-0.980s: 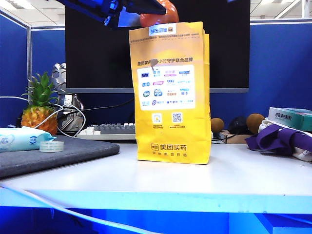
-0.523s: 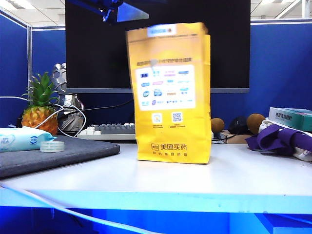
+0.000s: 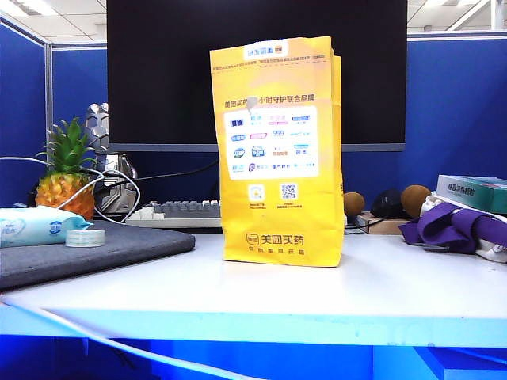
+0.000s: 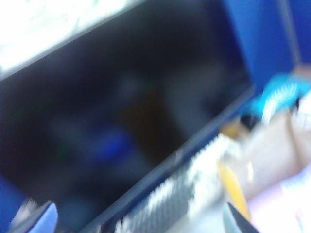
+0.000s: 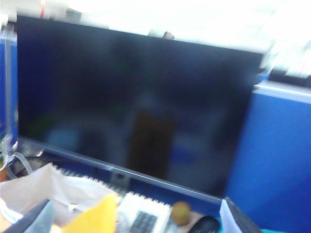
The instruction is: Pick up the orange and throw it into the yellow paper bag.
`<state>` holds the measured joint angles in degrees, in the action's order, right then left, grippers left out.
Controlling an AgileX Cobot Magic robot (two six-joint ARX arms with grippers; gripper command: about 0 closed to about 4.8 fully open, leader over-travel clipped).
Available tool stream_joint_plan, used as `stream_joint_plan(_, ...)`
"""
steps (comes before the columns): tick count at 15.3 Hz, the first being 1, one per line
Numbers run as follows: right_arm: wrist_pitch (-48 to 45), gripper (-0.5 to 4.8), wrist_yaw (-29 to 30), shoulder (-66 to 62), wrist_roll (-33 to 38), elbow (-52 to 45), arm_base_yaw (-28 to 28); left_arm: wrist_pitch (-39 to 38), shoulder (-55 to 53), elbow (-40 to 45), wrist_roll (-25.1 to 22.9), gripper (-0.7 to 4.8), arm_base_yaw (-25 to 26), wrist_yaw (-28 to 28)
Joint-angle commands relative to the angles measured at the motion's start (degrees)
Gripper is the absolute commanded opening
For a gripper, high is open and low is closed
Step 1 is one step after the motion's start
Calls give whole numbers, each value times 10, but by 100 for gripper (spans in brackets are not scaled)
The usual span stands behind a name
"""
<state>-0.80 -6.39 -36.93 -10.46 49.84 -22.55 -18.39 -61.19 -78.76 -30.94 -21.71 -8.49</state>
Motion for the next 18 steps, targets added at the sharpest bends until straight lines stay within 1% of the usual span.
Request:
stream_joint_plan(1,14,479,3,72,7,-73,-2,-165,78,0,-3,479,9,5)
stream_joint_plan(2,14,479,3,114,31,-121,-2,-250,108,7,1,479,9,22)
stream_joint_plan(3,14,479,3,149,45,-162,-2,-302,138,29,6,479,9,36)
stream_joint_plan(4,8,479,3,174,59,-191,-2,-319,167,60,30,479,9,33)
stream_joint_plan(5,2,479,8,196,72,-217,-2,-316,203,104,57,479,9,27)
stream_joint_plan(6,0,479,23,213,89,-237,-2,-316,245,150,67,479,9,33)
stream_joint_plan(7,-2,479,25,223,99,-253,-2,-310,279,186,81,479,9,39)
stream_joint_plan(8,-2,479,32,229,101,-265,-2,-294,320,226,117,479,9,38)
stream_joint_plan(9,-4,479,40,230,105,-279,-2,-261,394,284,199,479,9,37)
stream_joint_plan(10,-5,479,53,230,110,-290,-2,-224,448,323,243,479,9,30)
stream_joint_plan(11,-7,479,53,230,120,-301,-2,-172,509,370,280,479,9,34)
stream_joint_plan(12,-9,479,55,230,125,-308,-3,-138,552,407,287,479,9,52)
stream_joint_plan(13,-8,479,55,230,127,-314,-3,-113,588,440,294,479,9,59)
stream_joint_plan(14,-9,479,62,230,132,-317,-3,-75,611,479,312,479,8,59)
stream_joint_plan(15,-12,479,68,229,133,-319,-2,-21,601,532,318,479,7,63)
stream_joint_plan(16,-13,479,76,224,133,-320,-5,26,600,567,318,479,7,63)
stream_joint_plan(17,-12,479,69,224,132,-320,-4,76,600,604,313,479,7,64)
stream_joint_plan(18,-12,479,64,220,132,-321,-4,117,600,636,298,479,7,81)
